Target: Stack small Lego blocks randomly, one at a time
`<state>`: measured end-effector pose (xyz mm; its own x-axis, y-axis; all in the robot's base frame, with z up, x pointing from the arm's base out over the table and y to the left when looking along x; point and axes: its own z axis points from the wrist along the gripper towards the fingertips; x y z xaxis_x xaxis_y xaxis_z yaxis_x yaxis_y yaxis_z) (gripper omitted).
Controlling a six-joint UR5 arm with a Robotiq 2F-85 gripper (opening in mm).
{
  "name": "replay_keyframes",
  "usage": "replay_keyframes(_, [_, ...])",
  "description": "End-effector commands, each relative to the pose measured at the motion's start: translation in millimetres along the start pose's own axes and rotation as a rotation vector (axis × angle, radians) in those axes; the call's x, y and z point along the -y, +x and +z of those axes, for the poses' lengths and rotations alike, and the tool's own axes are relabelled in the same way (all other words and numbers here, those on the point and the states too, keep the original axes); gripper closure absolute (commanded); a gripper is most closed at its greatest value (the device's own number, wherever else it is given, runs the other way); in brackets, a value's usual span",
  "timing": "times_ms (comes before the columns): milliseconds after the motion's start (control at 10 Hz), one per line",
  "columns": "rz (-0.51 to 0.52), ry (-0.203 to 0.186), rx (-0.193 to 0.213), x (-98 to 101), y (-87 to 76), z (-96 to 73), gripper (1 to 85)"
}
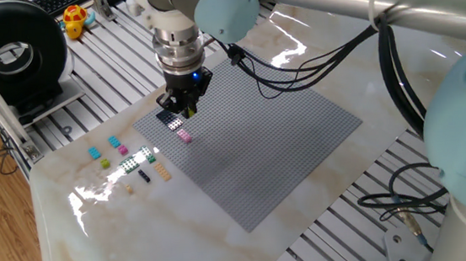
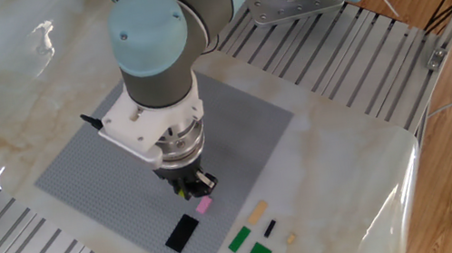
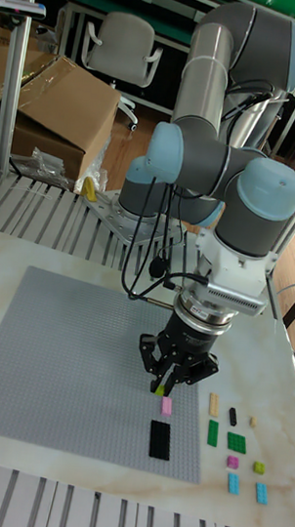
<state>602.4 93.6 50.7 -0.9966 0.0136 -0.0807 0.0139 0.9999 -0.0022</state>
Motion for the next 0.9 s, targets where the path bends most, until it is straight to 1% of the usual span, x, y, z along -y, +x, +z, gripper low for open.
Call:
replay_keyframes(0, [-0.001, -0.029, 0.003, -2.7, -1.1, -0.3, 84.3])
replay_keyframes(200, [-0.010, -0.049, 0.018, -5.9, -6.4, 11.9, 84.3])
replay_keyframes(300, [-0.012, -0.056, 0.018, -6.4, -5.1, 13.2, 84.3])
replay_keyframes(400, [-0.015, -0.055, 0.020, -5.0, -4.8, 14.7, 84.3])
replay_keyframes(600, [-0.029, -0.064, 0.055, -4.4, -10.5, 21.9, 84.3])
replay_keyframes(800, [-0.033, -0.065, 0.065, -3.2, -11.4, 23.9, 84.3])
